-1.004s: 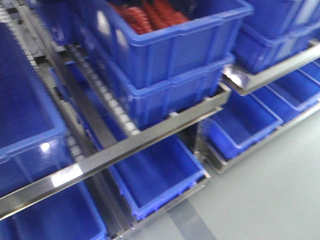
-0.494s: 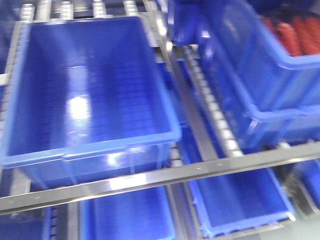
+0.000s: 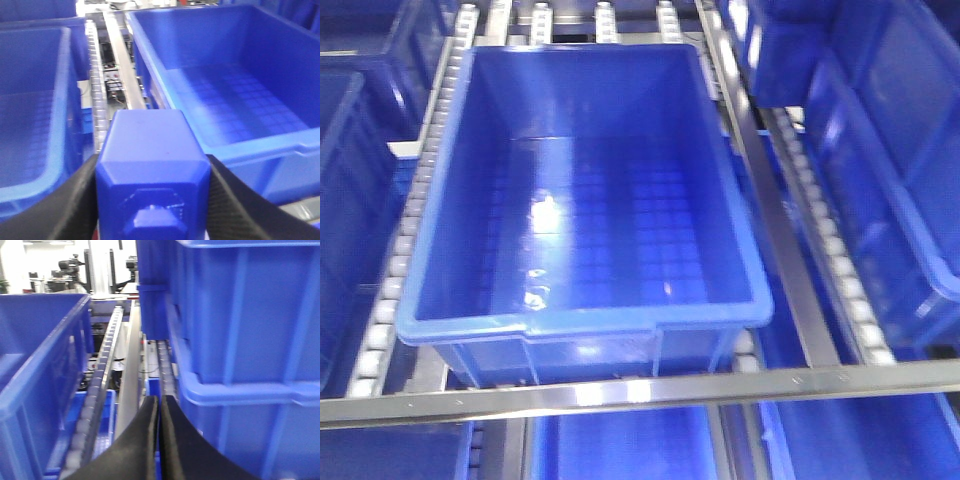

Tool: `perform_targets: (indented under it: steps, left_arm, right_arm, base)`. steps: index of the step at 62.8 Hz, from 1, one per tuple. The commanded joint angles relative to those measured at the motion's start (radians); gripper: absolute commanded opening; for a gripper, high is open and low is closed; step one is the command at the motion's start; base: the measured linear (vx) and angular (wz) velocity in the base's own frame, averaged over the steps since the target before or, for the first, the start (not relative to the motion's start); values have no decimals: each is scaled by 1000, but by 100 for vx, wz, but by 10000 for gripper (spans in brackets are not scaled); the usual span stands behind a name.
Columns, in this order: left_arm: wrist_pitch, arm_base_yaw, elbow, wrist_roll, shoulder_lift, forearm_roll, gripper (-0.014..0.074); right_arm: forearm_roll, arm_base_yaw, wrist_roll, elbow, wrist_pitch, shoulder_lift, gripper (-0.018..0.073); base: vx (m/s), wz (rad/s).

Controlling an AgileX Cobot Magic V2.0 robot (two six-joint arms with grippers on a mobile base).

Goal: Pour parts from conveyor to right shelf
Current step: 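Turn the base to face the shelf with an empty blue bin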

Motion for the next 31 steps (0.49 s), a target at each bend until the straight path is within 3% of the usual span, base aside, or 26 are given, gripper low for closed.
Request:
perform_targets:
  steps: [1, 31]
  left_arm:
    - [-80, -1, -27, -1, 11, -7, -6]
    - [-80, -1, -27, -1, 11, -7, -6]
  right_arm:
    - [-3, 1, -3, 15, -76, -12, -10]
    - [-3, 1, -3, 15, -76, -12, -10]
  base:
    - [12, 22]
    - [16, 9]
